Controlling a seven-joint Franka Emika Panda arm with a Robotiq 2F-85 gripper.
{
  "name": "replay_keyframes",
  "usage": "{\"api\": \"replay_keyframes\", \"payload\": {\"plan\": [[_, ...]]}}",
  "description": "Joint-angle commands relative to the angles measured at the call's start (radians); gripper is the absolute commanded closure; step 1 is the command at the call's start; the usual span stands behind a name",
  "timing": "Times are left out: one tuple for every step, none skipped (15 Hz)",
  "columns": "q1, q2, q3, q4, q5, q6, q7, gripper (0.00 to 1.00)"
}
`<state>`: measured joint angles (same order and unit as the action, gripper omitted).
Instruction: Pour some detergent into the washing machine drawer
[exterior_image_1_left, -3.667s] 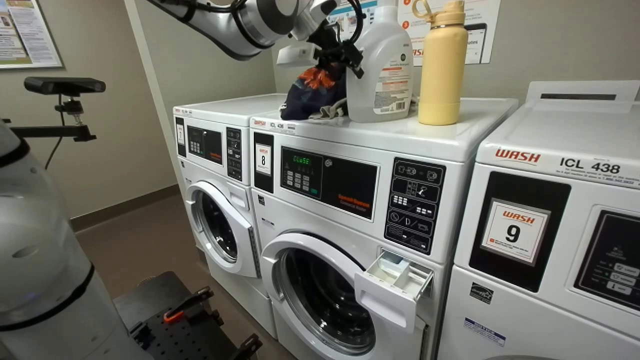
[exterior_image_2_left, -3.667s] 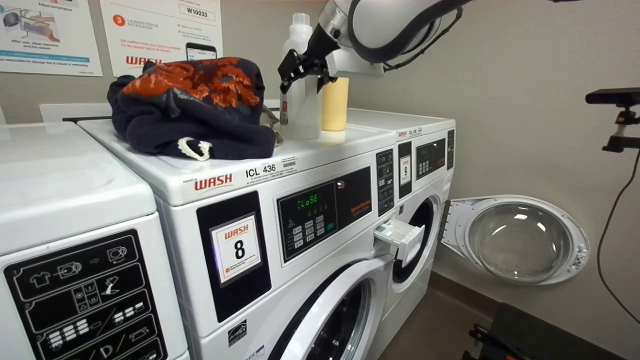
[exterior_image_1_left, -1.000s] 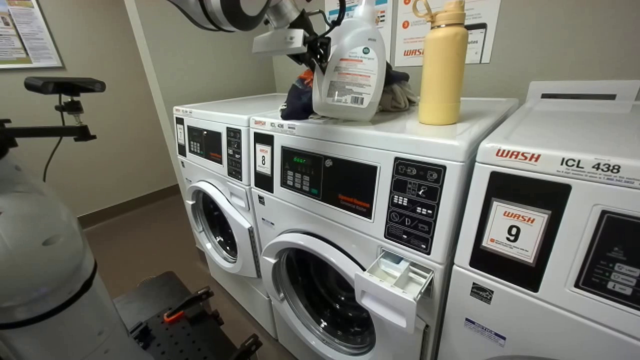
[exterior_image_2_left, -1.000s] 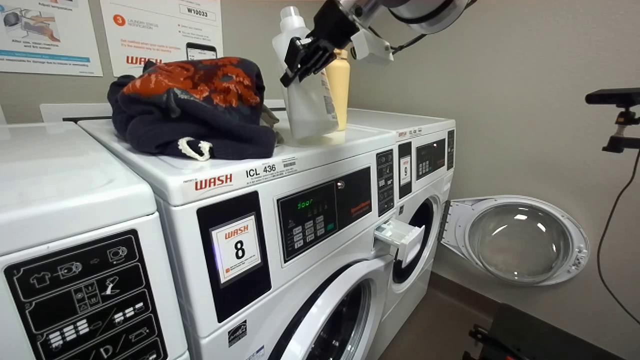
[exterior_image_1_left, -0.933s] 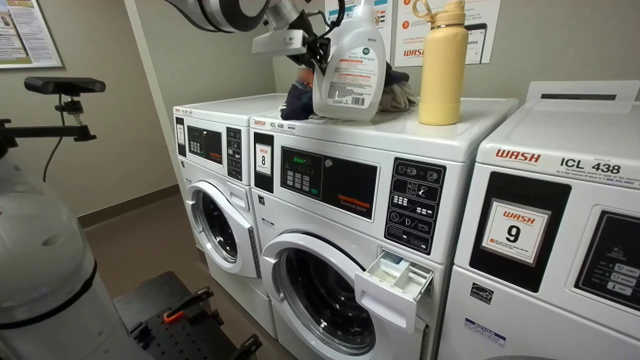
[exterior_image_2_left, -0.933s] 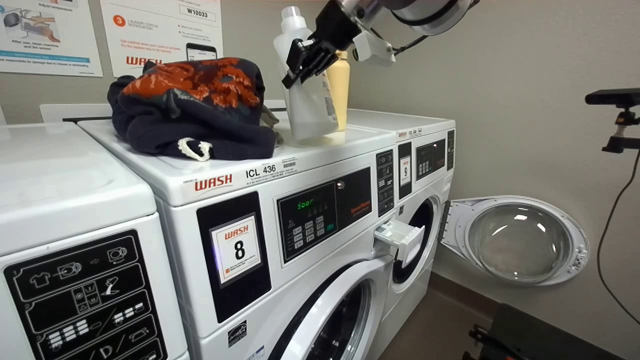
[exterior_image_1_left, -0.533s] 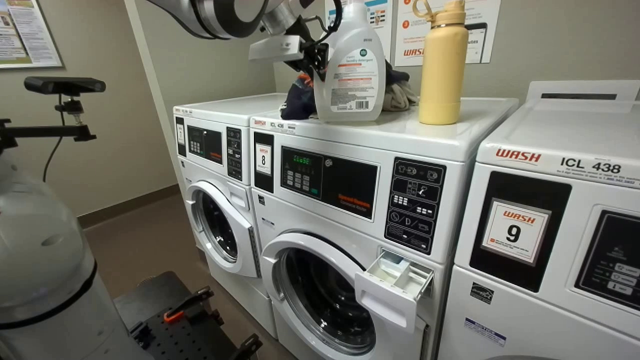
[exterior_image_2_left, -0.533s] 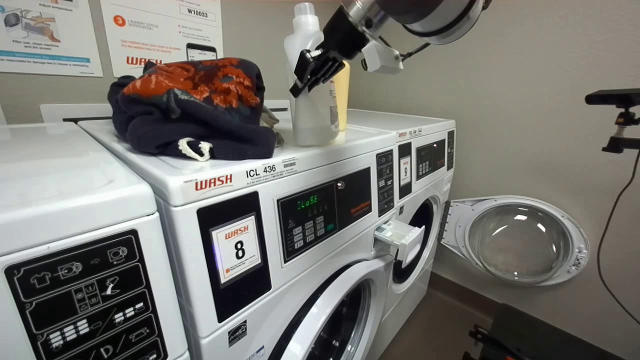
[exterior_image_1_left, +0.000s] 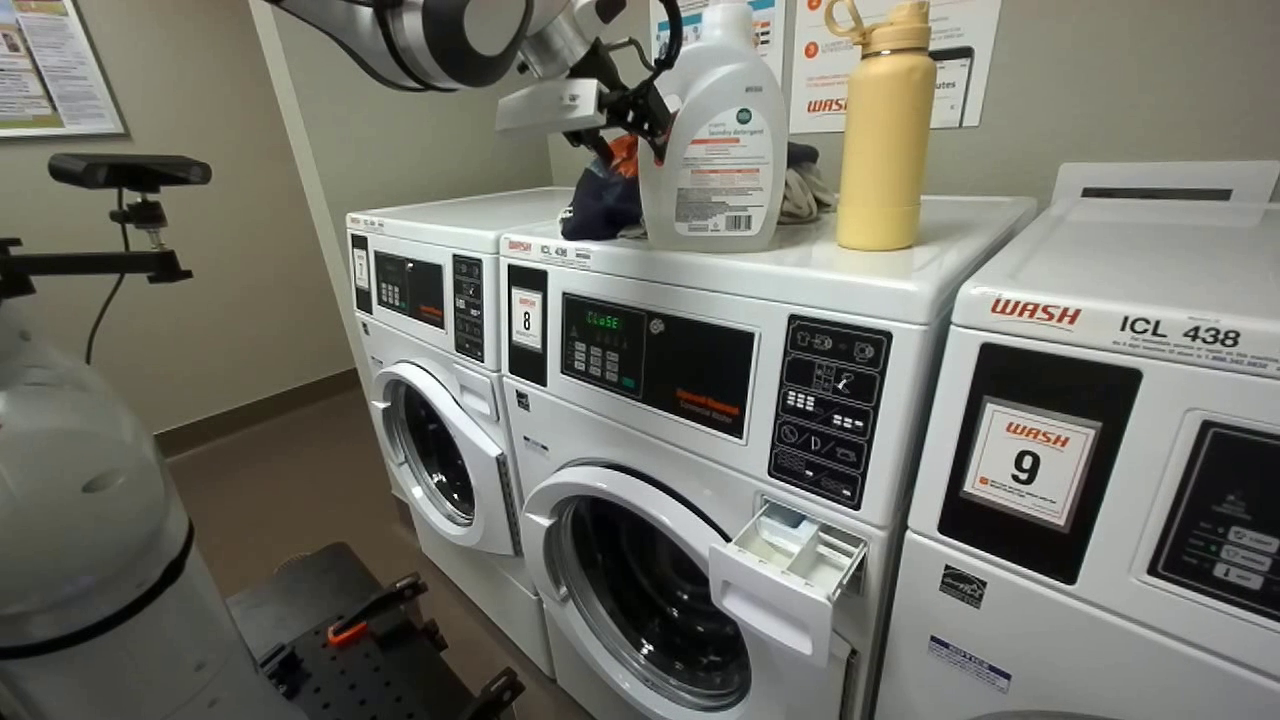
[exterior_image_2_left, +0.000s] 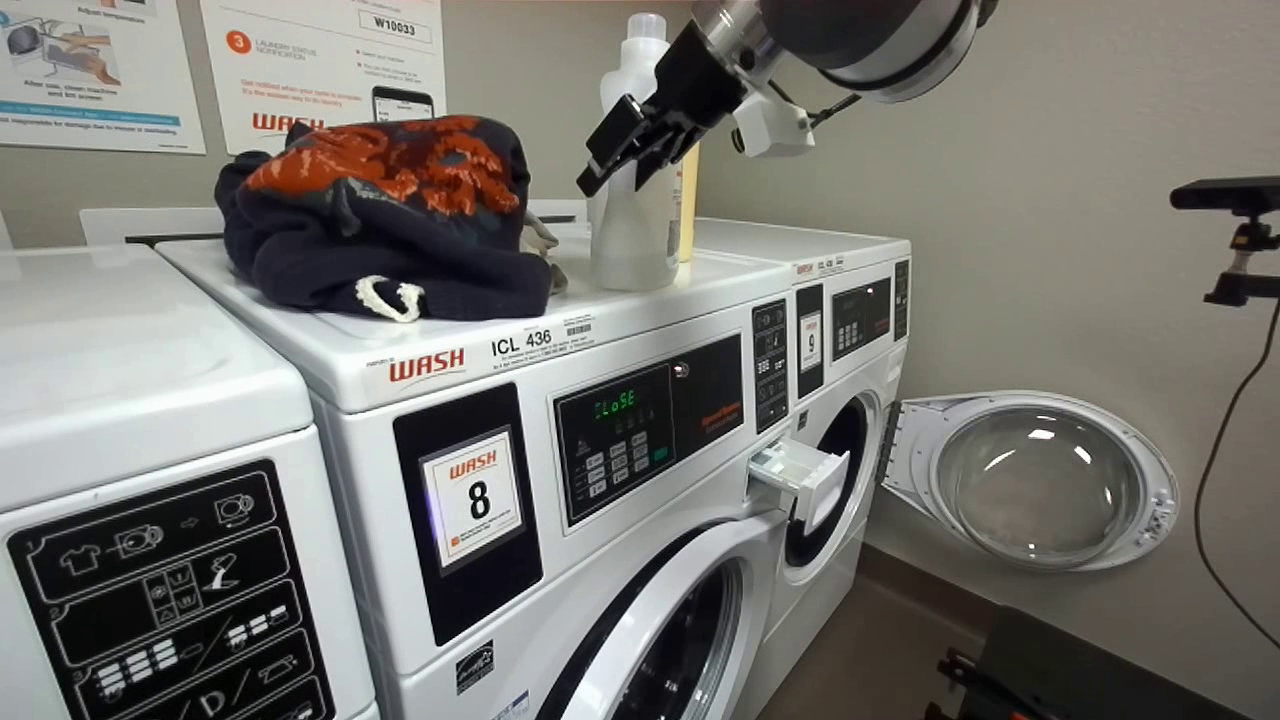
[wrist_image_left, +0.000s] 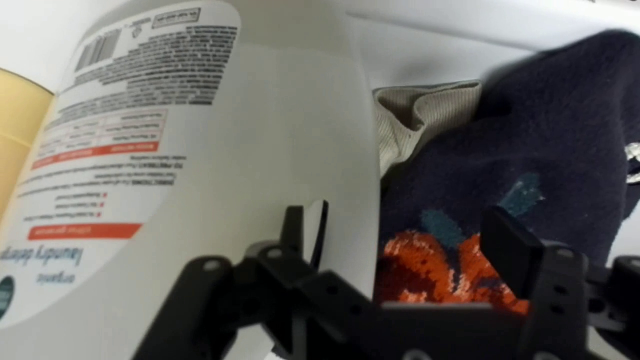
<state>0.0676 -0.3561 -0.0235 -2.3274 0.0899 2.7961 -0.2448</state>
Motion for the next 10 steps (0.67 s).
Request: {"api": "replay_keyframes", "payload": {"plan": [[-0.003,-0.021,-0.003,-0.012,-0.036,0.035,0.021,0.00],[0.009,-0.020,-0.010,-0.008,-0.028,0.035,0.007,0.00],[0.029,-0.017,-0.021,0.000,-0.010,0.026,-0.013,0.00],[0.047,-0.014,-0.030,0.005,0.004,0.022,-0.030,0.00],[0.070,-0.007,-0.043,0.012,0.021,0.020,-0.053,0.00],[0.086,-0.002,-0.052,0.016,0.050,0.019,-0.085,0.00],[0.108,0.004,-0.067,0.019,0.065,0.023,-0.108,0.00],[0.127,0.008,-0.082,0.021,0.084,0.028,-0.136,0.00],[0.146,0.012,-0.099,0.023,0.102,0.031,-0.164,0.00],[0.156,0.018,-0.109,0.025,0.109,0.035,-0.184,0.00]]}}
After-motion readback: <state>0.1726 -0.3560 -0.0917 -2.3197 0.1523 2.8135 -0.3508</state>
